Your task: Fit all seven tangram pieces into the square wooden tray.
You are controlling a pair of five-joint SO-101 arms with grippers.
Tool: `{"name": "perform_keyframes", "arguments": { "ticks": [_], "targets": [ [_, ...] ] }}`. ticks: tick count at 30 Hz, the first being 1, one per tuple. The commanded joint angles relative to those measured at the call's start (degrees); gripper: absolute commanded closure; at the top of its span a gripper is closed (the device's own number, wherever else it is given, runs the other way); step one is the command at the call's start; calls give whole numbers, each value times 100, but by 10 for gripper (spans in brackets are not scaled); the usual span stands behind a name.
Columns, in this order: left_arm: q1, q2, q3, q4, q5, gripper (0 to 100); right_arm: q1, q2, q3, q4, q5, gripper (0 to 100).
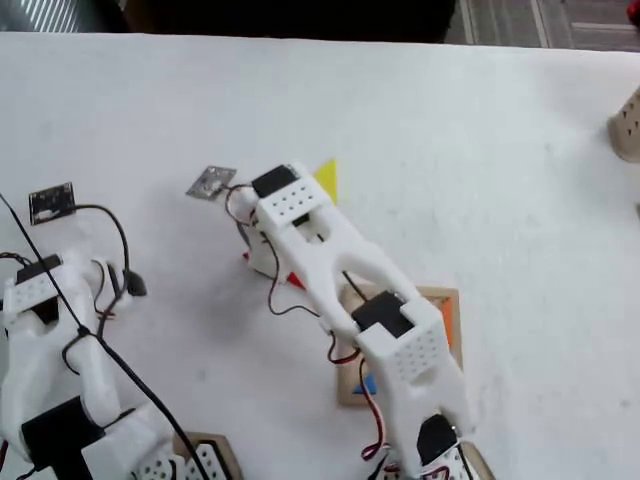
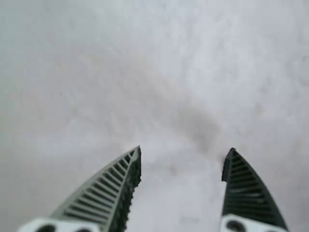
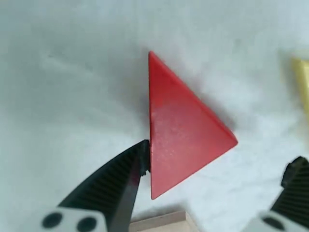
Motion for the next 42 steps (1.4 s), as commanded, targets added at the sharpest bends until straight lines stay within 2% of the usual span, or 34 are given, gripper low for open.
{"name": "perform_keyframes", "arguments": {
  "ticks": [1, 5, 9, 18, 22, 29, 34, 42],
  "targets": [
    [-22, -233, -26, 18, 0, 731, -48, 145, -53, -171, 97, 591],
    [-22, -233, -26, 18, 0, 731, -119, 400, -62, -180, 97, 593],
    [-31, -233, -26, 18, 0, 731, -215, 549, -79, -224, 97, 635],
    [-40, -233, -26, 18, 0, 731, -233, 532, -79, -400, 105, 636],
    [-40, -233, -26, 18, 0, 731, -259, 532, -79, -400, 484, 636],
    [-40, -233, -26, 18, 0, 731, -251, 541, -79, -400, 484, 639],
    [-40, -233, -26, 18, 0, 731, -259, 576, -79, -400, 475, 723],
    [-40, -233, -26, 18, 0, 731, -224, 576, -79, -391, 158, 733]
  ]
}}
